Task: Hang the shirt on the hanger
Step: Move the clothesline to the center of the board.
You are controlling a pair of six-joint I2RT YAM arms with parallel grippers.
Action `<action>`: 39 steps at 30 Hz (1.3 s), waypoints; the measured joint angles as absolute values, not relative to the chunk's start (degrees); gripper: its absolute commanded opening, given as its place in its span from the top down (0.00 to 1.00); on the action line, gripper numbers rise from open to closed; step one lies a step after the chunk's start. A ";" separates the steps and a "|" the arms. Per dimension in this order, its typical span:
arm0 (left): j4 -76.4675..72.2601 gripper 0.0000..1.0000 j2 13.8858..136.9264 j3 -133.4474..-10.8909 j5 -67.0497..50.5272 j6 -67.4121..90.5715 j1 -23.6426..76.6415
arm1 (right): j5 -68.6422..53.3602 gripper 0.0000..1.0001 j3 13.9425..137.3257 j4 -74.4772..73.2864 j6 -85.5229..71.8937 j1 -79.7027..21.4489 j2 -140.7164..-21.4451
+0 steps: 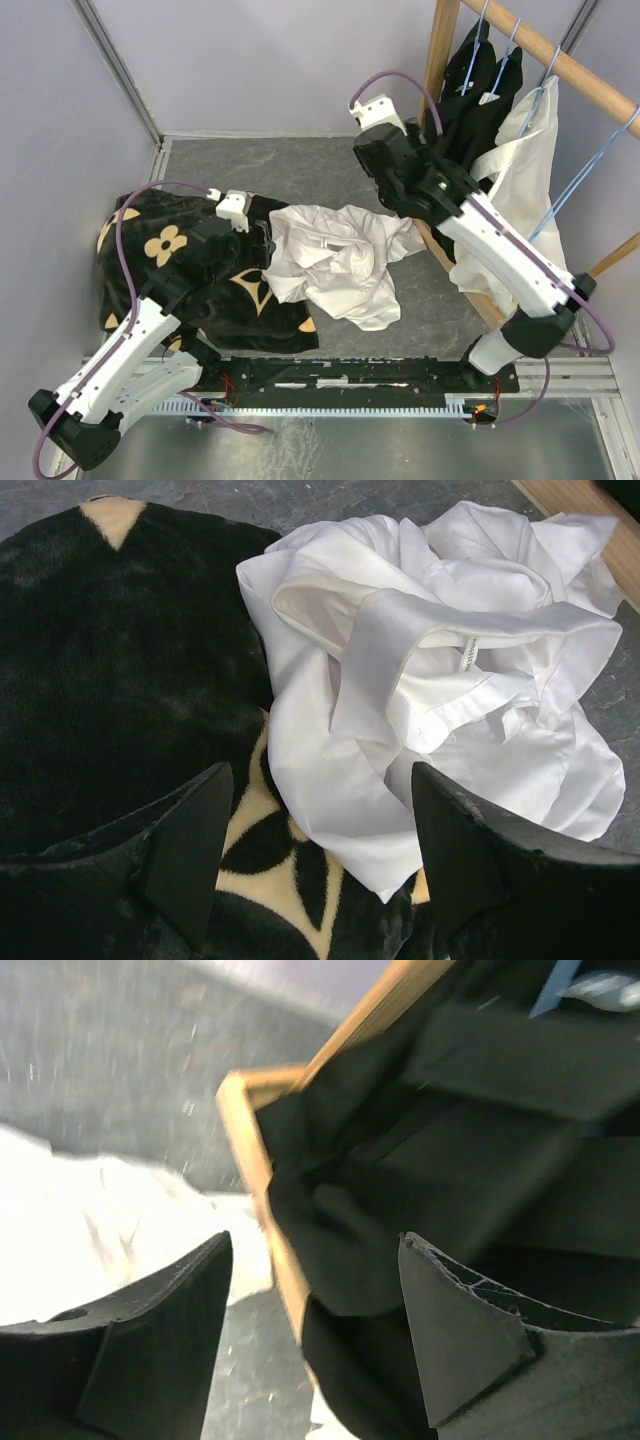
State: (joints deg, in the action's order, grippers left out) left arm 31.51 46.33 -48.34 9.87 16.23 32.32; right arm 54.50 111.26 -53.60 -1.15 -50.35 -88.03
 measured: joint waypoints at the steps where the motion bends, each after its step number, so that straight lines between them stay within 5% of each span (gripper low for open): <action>1: 31.64 0.22 46.02 -48.34 9.87 16.21 32.32 | 50.89 0.29 109.62 -54.54 -2.33 -48.49 -89.03; 9: 31.75 0.24 43.33 -46.59 7.66 16.16 32.32 | 29.87 0.43 99.68 -59.53 -6.92 -35.62 -99.22; 25: 31.66 0.25 44.60 -45.52 3.88 16.03 32.32 | 16.67 0.37 82.28 -63.22 -6.00 -25.52 -104.31; 39: 31.64 0.25 44.47 -44.75 4.38 16.03 32.32 | 14.74 0.32 81.49 -56.55 1.06 -17.85 -105.10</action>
State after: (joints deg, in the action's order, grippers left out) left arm 31.64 44.47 -44.75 4.38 16.03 32.32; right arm 14.74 81.49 -56.55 1.06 -17.85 -105.10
